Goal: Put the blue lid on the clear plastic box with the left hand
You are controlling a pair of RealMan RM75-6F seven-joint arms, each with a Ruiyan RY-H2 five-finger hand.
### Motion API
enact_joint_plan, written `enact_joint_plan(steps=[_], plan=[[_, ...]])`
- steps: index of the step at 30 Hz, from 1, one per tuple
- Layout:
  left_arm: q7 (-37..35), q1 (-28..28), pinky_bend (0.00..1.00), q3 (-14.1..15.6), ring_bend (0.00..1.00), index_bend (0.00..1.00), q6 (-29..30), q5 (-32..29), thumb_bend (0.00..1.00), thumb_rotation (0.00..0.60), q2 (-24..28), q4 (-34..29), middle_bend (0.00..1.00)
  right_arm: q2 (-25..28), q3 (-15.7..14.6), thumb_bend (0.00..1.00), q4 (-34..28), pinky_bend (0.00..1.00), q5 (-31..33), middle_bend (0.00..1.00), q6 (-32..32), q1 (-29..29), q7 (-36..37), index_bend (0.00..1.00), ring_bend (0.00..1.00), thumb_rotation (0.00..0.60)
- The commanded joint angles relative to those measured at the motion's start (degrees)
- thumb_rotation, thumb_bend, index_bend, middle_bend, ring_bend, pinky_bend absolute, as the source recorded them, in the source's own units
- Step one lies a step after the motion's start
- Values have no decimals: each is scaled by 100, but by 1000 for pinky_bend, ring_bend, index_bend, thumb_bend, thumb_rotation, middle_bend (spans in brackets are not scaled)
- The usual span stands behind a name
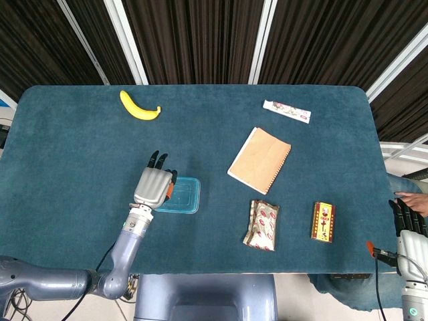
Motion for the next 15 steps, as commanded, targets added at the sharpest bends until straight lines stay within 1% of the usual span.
enact_joint_plan(steps=[1,15], plan=[[41,12,0,6,87,636,-28,-4,561,600,-27,35,572,0,1,268,0,0,3,0,-3,1,1,44,0,600],[38,67,0,50,87,635,-295,21,561,600,-216,285,571,8,1,268,-12,0,24,0,-21,3,2,44,0,600]])
